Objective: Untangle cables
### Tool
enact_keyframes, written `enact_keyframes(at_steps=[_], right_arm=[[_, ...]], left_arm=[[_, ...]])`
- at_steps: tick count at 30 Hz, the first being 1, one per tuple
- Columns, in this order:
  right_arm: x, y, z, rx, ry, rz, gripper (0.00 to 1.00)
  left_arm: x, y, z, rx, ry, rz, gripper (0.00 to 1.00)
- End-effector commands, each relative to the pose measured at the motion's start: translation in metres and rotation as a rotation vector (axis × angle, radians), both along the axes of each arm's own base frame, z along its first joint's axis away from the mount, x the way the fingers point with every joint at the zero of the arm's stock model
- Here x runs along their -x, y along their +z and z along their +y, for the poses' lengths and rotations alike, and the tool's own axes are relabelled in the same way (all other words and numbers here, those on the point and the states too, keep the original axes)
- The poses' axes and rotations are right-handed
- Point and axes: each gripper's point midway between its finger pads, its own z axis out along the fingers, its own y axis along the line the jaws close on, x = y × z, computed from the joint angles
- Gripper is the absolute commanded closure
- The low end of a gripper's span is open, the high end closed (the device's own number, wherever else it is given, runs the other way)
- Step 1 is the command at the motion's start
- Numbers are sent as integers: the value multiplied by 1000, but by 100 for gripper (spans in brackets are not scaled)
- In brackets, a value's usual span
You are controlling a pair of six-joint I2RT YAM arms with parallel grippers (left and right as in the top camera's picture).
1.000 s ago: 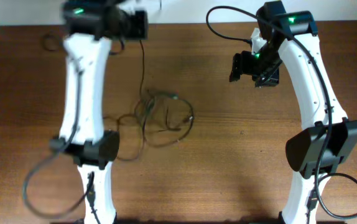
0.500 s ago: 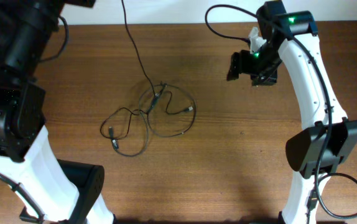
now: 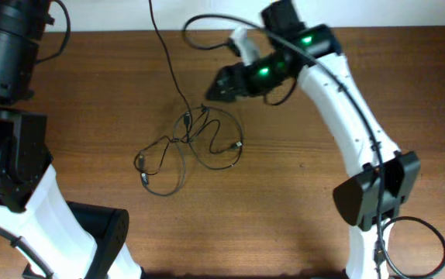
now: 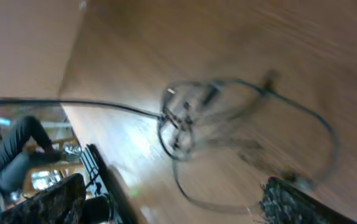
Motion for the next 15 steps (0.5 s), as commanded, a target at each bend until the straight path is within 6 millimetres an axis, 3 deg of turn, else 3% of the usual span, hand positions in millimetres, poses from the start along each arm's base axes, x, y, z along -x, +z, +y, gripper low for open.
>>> enact_keyframes(at_steps=[1,6,15], right_arm=[[11,8,30,-57,51,-6,8],[21,17,52,-109,110,-36,7],[34,29,87,-166,182,-117,7]], left_arm=[[22,17,4,36,-15,-59,100],[46,38,12,63,6,-146,100],[65,45,16,69,7,-173,100]])
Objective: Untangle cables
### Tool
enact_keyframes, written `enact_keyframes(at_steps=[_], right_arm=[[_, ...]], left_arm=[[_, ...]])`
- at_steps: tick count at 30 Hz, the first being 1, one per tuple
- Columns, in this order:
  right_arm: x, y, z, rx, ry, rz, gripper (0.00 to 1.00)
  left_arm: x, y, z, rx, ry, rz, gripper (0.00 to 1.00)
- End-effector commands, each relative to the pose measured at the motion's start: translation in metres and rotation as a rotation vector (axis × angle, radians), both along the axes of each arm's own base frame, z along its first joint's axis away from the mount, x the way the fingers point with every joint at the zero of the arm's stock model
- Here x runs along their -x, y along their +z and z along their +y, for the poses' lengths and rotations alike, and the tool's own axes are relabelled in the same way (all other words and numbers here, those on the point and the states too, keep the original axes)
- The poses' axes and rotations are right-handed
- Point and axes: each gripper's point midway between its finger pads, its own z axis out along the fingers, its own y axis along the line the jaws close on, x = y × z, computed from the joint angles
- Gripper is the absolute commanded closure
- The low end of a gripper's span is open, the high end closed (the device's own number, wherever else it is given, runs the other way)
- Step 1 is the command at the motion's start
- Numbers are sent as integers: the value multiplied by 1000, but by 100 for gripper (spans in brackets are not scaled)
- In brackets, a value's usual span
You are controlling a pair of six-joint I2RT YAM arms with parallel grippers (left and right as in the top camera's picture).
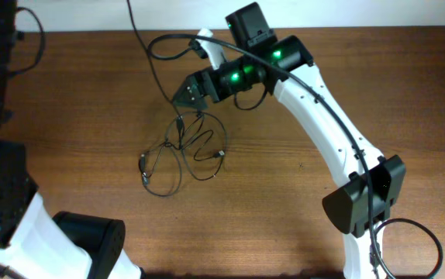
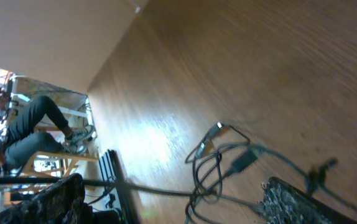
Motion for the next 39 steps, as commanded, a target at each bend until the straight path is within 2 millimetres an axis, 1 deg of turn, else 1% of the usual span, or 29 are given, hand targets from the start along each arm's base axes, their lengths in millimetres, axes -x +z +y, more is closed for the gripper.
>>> enact_keyframes(at_steps=[1,4,6,9,10,12,14,17,20,21,23,25,28,30,32,34,35,36,39], right_arm=[[13,4,20,-32,43,10,8],[19,7,27,-47,64,3,8],[20,7,27,-47,66,10,8],[17,3,16,-32,54,38,8],[19,4,13,-45,78,37,8],[30,15,7,-127,190,7,8],[41,25,0,-212,284,-20,4],[43,28,-2,-236,312,-46,4],[51,32,11,-262,365,-111,4],[53,33,21,-266,381,-156,4],[48,31,33,-234,358,-203,8],[37,28,45,-187,295,-247,11],[27,32,59,-168,236,-302,20],[17,36,65,-166,180,-316,30],[8,36,64,-151,122,-297,54],[-1,35,56,-143,74,-258,81],[-7,35,49,-137,44,-226,91],[-18,35,36,-129,-7,-180,96],[-35,44,4,-121,-92,-142,96]], left_arm=[[13,6,4,18,2,-17,100],[13,4,4,16,2,-7,100],[12,2,4,15,3,2,100],[8,-3,6,19,15,27,100],[6,-4,7,23,24,35,100],[5,-5,8,17,34,36,100],[5,-5,7,14,31,39,100],[4,-8,5,8,24,49,100],[1,-12,5,4,24,69,100],[0,-13,5,3,24,74,100],[0,-13,5,3,24,76,100],[0,-13,5,3,24,75,100],[-1,-14,5,2,24,79,100],[-1,-15,5,1,24,85,100],[-2,-16,5,1,25,90,100],[-3,-18,5,-1,25,96,100],[-4,-19,4,-1,26,102,100],[-7,-23,5,-2,31,124,100],[-19,-41,4,-13,39,203,100]])
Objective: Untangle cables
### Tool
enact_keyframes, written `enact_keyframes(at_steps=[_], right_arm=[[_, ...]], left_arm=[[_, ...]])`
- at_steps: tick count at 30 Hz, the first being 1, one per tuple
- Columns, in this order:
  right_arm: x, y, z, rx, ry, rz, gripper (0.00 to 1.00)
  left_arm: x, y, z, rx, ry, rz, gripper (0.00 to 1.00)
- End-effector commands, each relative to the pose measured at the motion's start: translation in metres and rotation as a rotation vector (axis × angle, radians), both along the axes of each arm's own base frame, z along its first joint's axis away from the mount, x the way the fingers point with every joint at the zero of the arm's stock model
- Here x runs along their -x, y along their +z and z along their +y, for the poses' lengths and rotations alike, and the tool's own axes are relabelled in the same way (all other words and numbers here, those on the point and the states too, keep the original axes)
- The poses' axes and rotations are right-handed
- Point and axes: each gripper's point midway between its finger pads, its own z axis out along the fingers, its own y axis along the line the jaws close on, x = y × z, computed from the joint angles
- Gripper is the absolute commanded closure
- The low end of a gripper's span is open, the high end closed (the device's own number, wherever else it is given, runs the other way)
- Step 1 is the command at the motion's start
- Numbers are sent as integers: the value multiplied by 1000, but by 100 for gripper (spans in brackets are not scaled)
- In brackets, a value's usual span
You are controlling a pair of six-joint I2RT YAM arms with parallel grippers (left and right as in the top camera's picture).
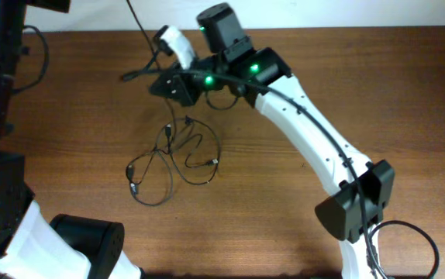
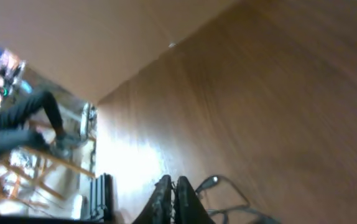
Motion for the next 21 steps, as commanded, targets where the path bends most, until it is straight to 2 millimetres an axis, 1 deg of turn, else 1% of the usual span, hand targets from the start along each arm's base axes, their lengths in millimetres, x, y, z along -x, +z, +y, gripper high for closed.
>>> enact_keyframes(at_steps=[1,2,4,5,6,7,8,10,11,13,15,16,17,18,19,21], right_arm=[[-35,16,-50,1,-169,70,96],[-39,27,-67,1,-207,62,96],[-47,44,-96,7,-303,70,96],[-47,57,-114,2,-346,64,96],[-45,82,-144,-17,-406,49,96],[-39,101,-168,-34,-459,49,96],[-36,107,-176,-41,-479,54,96],[-24,127,-198,-62,-533,71,96],[-16,135,-205,-76,-549,87,96],[5,157,-210,-125,-529,93,96],[23,171,-208,-158,-521,117,96],[30,174,-204,-156,-519,123,96],[32,170,-201,-134,-535,127,96],[30,160,-201,-92,-582,132,96],[24,146,-208,-24,-667,134,96],[9,114,-228,142,-856,120,96]], left_arm=[[-9,-18,4,0,33,84,100],[-19,-32,8,2,63,147,100],[-33,-51,12,-4,95,229,100],[-42,-64,13,-10,112,280,100],[-57,-86,14,-23,136,365,100],[-74,-110,14,-48,155,451,100],[-79,-118,14,-59,160,477,100],[-96,-144,13,-83,173,565,100],[-102,-155,11,-99,174,598,100],[-117,-182,9,-121,175,679,100],[-128,-202,7,-135,176,735,100],[-132,-212,6,-143,177,764,100],[-134,-216,6,-151,177,774,100],[-136,-221,6,-159,178,788,100],[-137,-225,5,-168,178,796,100],[-138,-227,5,-174,179,803,100]])
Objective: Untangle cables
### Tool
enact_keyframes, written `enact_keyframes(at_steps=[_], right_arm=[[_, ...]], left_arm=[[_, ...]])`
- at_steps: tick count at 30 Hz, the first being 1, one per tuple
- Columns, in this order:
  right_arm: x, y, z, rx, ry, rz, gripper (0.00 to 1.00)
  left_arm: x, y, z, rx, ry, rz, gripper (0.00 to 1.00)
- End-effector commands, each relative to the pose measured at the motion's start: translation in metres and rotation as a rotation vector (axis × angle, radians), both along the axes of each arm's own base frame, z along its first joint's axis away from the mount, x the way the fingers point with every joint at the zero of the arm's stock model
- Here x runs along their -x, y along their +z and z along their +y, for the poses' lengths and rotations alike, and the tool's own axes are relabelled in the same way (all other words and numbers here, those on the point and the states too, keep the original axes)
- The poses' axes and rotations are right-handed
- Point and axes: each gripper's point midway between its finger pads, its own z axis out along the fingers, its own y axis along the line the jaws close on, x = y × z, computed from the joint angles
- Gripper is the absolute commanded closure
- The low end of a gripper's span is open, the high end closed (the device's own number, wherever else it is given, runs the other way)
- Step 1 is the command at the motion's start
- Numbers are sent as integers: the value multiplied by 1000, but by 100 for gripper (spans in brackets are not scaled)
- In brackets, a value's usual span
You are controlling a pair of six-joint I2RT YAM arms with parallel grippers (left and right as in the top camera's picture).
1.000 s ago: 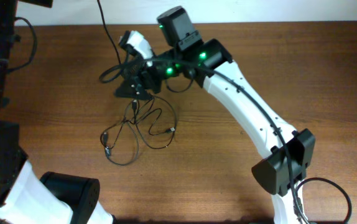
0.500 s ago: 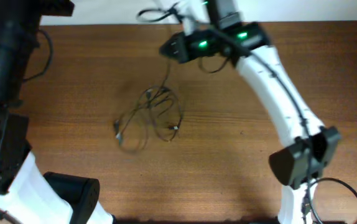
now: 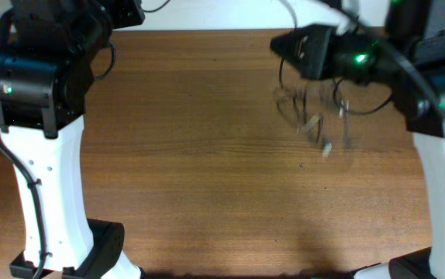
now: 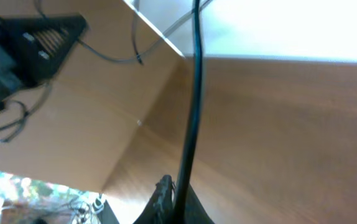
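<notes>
The tangle of thin black cables (image 3: 313, 116) shows as a blur over the wooden table (image 3: 184, 170) at the back right, just below my right gripper (image 3: 283, 45). In the right wrist view that gripper (image 4: 173, 199) is shut on a black cable (image 4: 194, 93) that runs straight up from between its fingers and out of the top of the frame. The cable bundle itself is out of the wrist view. My left gripper is out of view; only its arm (image 3: 40, 77) stands at the left.
The left arm's white column (image 3: 48, 201) and black base (image 3: 102, 248) stand at the front left. The right arm's white link (image 3: 443, 194) runs down the right edge. A wall and loose wires (image 4: 122, 50) lie beyond the table's far edge.
My right gripper, still shut, was over the back left of the table and is now at the back right. The tangle lay on the wood then; now it is a blur under the gripper.
My right gripper was open beside the tangle at the back middle, then open over its top strand. Later it was shut at the back left with the tangle trailing on the table. Now it holds a cable at the back right, tangle blurred beneath.
</notes>
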Motion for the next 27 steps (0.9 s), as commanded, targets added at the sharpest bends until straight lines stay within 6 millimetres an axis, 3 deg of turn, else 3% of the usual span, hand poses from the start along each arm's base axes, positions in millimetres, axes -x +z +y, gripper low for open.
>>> enact_keyframes(at_steps=[1,3,6,11,13,15,18,21,27], right_arm=[[-34,-48,-28,240,-288,60,96],[-40,-59,-38,326,-377,60,96],[-40,-52,-32,316,-368,33,96],[-31,-5,-30,234,-354,-68,96],[-23,5,-25,206,-322,-79,96],[-16,-11,-18,235,-290,-29,96],[-11,-69,2,370,-234,114,96],[-12,-99,19,406,-176,196,96],[-19,-85,39,306,-115,157,96]], left_arm=[[-1,-1,2,-34,4,-1,100],[-1,-1,4,-36,11,-4,100],[-1,-1,6,-40,22,-4,100],[-1,-2,7,-61,22,-2,100],[-1,-2,7,-61,22,-2,100],[-1,-2,7,-61,22,-2,100],[-1,-2,7,-61,22,0,100],[0,-5,7,-64,21,13,100],[0,-33,7,-128,-1,110,100]])
